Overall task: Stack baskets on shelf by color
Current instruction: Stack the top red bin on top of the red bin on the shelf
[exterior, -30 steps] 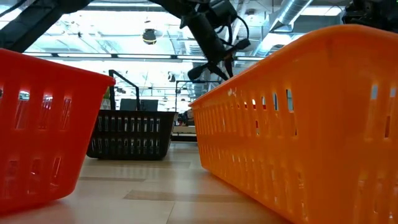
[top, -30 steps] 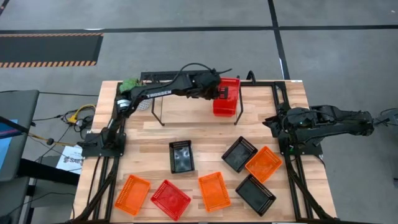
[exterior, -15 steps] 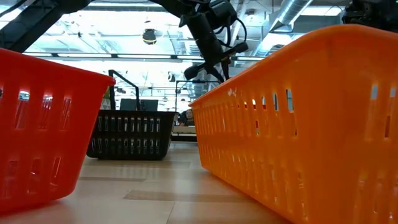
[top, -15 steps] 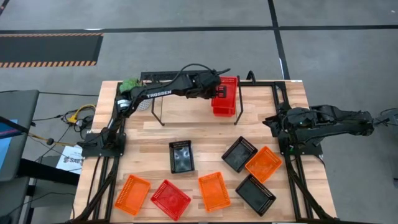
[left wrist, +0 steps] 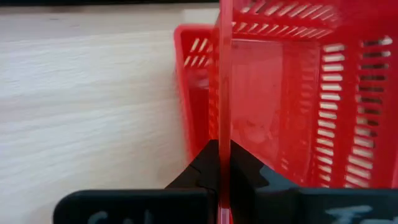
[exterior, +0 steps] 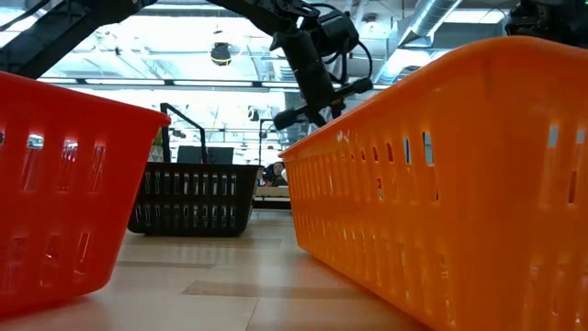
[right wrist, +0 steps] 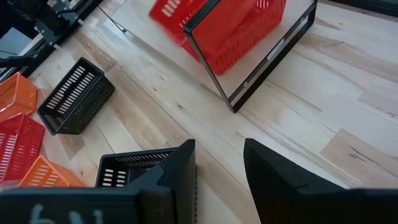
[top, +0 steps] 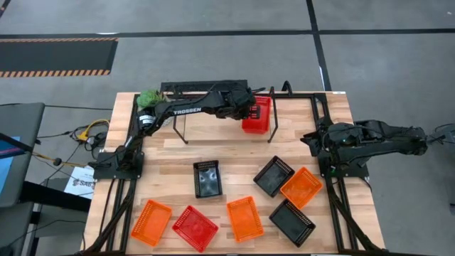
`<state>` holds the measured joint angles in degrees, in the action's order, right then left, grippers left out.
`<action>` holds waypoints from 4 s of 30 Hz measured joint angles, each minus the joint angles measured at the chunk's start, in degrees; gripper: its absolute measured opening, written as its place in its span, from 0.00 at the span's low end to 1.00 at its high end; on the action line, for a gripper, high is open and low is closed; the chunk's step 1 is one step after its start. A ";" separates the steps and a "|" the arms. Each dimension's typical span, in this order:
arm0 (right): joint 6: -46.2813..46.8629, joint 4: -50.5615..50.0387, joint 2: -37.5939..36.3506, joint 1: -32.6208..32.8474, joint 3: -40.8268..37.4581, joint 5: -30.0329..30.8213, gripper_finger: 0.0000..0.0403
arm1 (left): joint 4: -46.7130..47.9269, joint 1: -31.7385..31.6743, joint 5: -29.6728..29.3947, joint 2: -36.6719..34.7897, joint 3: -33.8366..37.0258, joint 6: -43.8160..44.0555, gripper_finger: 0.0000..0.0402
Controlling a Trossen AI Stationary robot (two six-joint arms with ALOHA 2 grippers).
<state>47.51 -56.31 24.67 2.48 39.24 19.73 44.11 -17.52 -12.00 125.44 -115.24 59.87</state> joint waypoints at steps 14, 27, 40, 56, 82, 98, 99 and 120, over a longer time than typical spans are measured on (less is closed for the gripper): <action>-1.38 -0.02 -0.01 0.02 -0.02 -0.02 0.40 | -1.88 -0.26 3.12 0.17 -0.09 -0.26 0.01; -1.51 -0.02 0.00 0.00 -0.02 -0.04 0.40 | -1.09 -0.42 2.73 0.20 -0.09 -0.22 0.11; -1.51 -0.02 -0.01 0.01 -0.02 -0.07 0.40 | -1.06 -0.83 4.34 0.20 -0.09 -1.21 0.24; -1.49 0.00 -0.01 0.00 -0.02 -0.13 0.40 | 0.88 -3.63 -2.05 -0.60 -12.49 -12.35 0.21; -1.42 0.02 0.02 0.00 -0.02 -0.11 0.40 | -4.34 -2.56 -6.93 7.93 -12.37 -15.07 0.00; -1.40 -0.02 0.00 0.00 -0.02 -0.11 0.40 | 6.17 -2.27 4.28 2.61 -18.60 -23.20 0.00; -1.43 -0.04 0.02 -0.02 -0.02 -0.11 0.40 | 8.04 -1.87 6.50 2.09 -19.30 -24.40 0.00; -1.51 -0.68 0.02 -0.04 -0.02 0.00 0.40 | 1.63 7.07 -3.83 1.28 -4.13 -29.80 0.00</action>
<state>46.00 -56.99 24.69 2.44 39.22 19.73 45.75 -10.44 -15.83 126.72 -119.37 30.06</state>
